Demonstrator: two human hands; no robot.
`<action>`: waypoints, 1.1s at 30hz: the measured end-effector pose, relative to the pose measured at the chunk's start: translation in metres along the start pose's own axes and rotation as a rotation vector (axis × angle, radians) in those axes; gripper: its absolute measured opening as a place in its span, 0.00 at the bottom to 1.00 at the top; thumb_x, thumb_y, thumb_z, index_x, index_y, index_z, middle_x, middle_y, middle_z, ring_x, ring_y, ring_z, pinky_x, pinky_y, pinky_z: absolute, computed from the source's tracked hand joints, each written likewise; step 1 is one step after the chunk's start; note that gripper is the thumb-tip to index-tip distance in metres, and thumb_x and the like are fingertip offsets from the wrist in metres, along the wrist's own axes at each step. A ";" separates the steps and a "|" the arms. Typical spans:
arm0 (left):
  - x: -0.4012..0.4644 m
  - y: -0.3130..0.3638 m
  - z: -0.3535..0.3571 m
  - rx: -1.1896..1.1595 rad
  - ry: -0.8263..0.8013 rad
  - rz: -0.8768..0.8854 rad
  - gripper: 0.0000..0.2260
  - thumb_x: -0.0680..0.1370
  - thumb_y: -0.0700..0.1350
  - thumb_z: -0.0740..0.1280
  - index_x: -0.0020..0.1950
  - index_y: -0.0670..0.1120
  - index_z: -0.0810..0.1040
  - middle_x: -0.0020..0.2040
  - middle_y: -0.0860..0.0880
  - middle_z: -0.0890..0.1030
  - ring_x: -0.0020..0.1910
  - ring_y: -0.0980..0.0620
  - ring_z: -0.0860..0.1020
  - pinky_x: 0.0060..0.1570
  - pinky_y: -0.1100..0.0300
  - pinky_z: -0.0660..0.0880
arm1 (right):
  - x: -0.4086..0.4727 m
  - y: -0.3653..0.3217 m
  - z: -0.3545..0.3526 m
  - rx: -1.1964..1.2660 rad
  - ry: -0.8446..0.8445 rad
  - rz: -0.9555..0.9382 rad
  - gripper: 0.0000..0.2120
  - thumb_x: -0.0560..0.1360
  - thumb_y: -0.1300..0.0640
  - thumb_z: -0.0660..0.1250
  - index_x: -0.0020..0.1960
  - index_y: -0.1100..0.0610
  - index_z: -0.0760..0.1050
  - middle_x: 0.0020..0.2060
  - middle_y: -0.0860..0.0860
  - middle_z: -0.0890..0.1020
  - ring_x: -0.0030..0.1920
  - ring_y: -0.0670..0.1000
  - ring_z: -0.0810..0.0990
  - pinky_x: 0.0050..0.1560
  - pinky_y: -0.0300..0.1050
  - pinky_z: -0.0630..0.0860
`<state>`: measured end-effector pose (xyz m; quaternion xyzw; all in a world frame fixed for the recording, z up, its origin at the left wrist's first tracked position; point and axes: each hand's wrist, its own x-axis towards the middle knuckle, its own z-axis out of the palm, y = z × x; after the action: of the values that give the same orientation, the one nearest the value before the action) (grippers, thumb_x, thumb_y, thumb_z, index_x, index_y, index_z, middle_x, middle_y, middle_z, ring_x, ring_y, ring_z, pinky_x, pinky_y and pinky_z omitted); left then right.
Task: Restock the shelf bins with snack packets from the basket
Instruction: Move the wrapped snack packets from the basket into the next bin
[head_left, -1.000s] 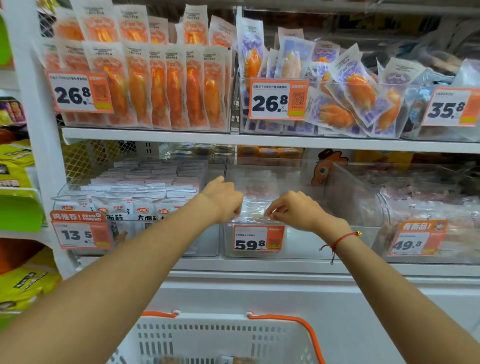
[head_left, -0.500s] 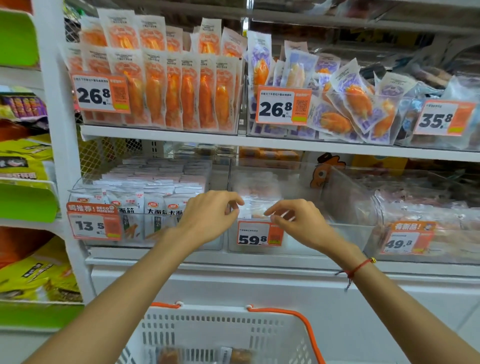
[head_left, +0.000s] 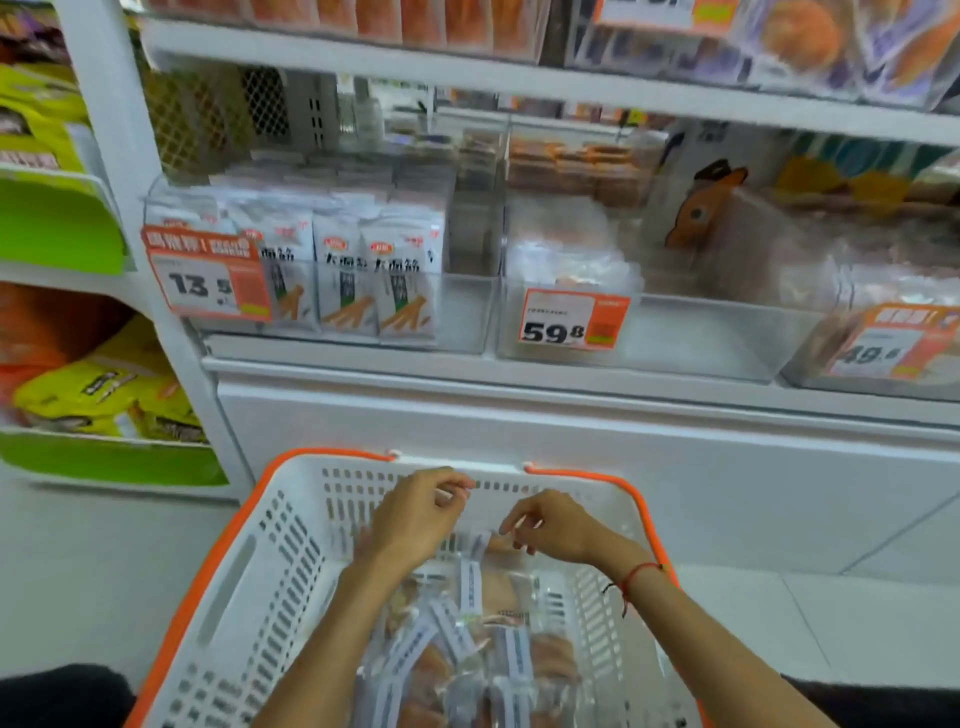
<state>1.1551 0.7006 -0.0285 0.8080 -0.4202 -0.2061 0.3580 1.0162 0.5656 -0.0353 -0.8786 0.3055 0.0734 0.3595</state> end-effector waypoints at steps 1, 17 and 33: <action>-0.002 -0.012 0.009 0.001 -0.040 -0.031 0.08 0.78 0.45 0.64 0.52 0.56 0.80 0.46 0.61 0.81 0.45 0.61 0.78 0.44 0.65 0.75 | 0.002 0.006 0.012 0.001 -0.031 0.026 0.10 0.76 0.65 0.63 0.51 0.59 0.82 0.45 0.58 0.85 0.36 0.47 0.79 0.48 0.42 0.78; -0.065 -0.156 0.101 0.614 -0.539 -0.311 0.22 0.74 0.45 0.71 0.65 0.48 0.68 0.72 0.47 0.63 0.61 0.46 0.73 0.51 0.55 0.74 | 0.011 0.103 0.173 -0.710 -0.314 0.100 0.30 0.68 0.52 0.74 0.65 0.52 0.63 0.53 0.51 0.78 0.50 0.55 0.79 0.51 0.54 0.77; -0.057 -0.148 0.081 -0.068 -0.377 -0.280 0.15 0.70 0.50 0.75 0.53 0.55 0.74 0.56 0.60 0.73 0.50 0.57 0.76 0.46 0.61 0.72 | -0.001 0.091 0.115 0.237 -0.373 0.174 0.18 0.75 0.60 0.69 0.29 0.50 0.69 0.18 0.39 0.70 0.21 0.39 0.67 0.32 0.30 0.65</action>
<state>1.1505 0.7731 -0.1916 0.7930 -0.3564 -0.4149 0.2682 0.9719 0.5936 -0.1729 -0.7718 0.3148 0.2289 0.5028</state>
